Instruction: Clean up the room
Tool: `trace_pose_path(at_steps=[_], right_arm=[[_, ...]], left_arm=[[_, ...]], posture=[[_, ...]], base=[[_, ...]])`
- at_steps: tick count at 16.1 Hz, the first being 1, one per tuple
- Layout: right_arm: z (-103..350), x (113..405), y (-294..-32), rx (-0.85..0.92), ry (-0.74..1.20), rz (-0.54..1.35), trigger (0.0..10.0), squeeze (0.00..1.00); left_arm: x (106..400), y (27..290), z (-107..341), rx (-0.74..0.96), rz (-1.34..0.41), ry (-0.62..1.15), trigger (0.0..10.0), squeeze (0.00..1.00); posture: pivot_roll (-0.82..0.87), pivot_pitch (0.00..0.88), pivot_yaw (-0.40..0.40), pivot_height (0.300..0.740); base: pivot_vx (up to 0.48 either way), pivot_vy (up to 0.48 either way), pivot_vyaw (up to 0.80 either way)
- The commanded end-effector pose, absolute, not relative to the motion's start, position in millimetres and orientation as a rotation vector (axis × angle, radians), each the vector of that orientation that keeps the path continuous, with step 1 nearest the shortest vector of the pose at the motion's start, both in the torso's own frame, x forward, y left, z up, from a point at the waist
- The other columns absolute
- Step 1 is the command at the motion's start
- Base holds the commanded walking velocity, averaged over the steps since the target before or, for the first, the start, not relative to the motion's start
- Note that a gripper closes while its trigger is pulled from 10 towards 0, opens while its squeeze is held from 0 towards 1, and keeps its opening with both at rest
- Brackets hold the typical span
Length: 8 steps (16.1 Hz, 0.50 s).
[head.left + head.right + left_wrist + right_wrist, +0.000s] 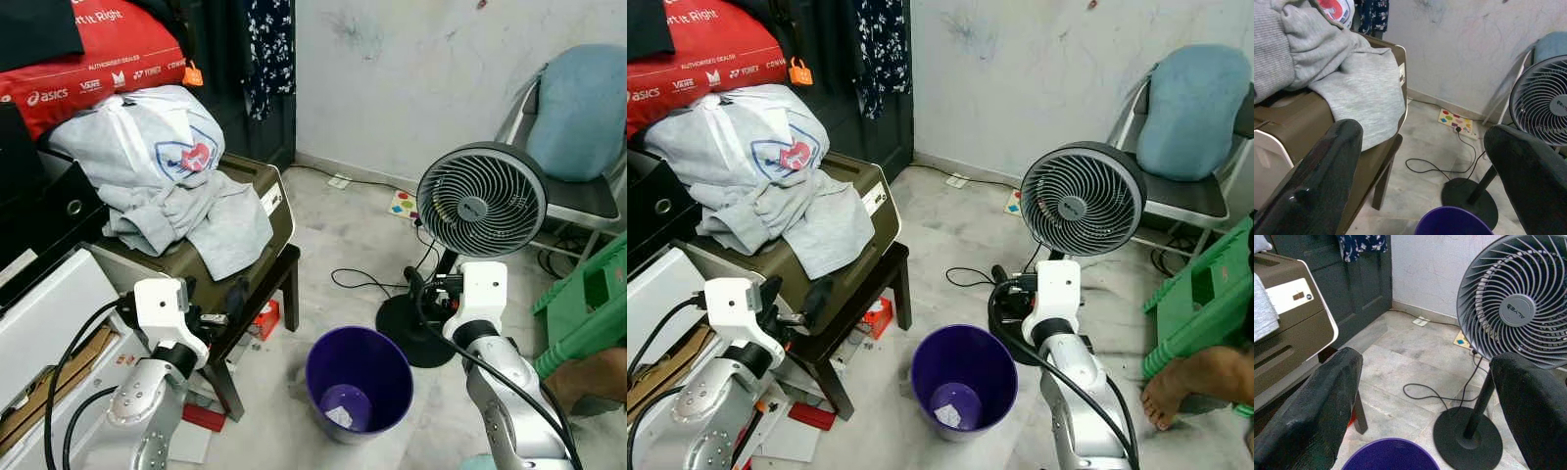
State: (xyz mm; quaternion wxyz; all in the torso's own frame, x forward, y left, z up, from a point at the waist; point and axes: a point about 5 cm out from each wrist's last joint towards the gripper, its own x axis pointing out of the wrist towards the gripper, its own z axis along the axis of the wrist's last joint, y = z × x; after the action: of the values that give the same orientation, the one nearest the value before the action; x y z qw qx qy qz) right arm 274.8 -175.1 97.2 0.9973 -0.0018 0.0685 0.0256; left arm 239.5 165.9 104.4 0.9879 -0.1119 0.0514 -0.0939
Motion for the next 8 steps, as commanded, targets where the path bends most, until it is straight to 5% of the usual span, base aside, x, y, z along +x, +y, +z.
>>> trace_pose_path(at_steps=[1, 8], right_arm=[[103.5, 275.9, -178.7, 0.004, 0.117, 0.025, 10.0, 1.00], [97.5, 271.9, -187.0, 0.018, 0.126, -0.038, 10.0, 1.00]], left_arm=[[240.8, 164.8, 105.0, -0.222, -0.183, 0.098, 10.0, 0.00], [243.0, 157.4, 99.6, -0.246, -0.199, 0.120, 10.0, 0.00]], posture=[[-0.12, 0.000, 0.006, 0.740], [-0.12, 0.000, 0.019, 0.740]], base=[[0.000, 0.000, 0.00], [0.000, 0.000, 0.00]])
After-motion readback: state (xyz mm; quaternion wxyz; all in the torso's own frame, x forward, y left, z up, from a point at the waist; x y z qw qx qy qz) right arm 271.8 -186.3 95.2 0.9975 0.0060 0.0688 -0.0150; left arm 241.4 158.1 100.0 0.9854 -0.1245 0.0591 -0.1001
